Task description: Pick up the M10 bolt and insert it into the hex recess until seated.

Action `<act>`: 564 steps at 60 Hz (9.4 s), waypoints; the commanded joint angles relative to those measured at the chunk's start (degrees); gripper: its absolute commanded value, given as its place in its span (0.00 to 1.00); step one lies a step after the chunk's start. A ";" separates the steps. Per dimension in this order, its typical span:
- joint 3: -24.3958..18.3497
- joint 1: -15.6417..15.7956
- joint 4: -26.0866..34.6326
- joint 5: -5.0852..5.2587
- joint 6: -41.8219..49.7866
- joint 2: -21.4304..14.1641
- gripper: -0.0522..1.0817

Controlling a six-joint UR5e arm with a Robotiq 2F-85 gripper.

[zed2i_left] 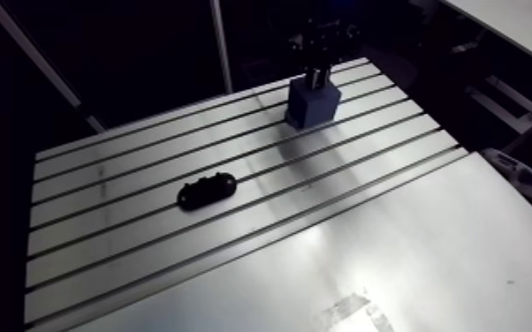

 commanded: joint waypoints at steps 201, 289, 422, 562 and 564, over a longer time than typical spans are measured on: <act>-0.95 -0.18 0.17 -0.38 -22.50 -0.17 0.68; -2.43 -0.09 0.52 -1.32 -31.82 1.20 0.67; -4.92 -0.88 7.11 -0.80 3.94 -2.46 1.00; -2.36 -2.02 4.21 0.42 2.11 0.70 1.00; -2.36 -2.02 4.21 0.42 2.03 0.70 1.00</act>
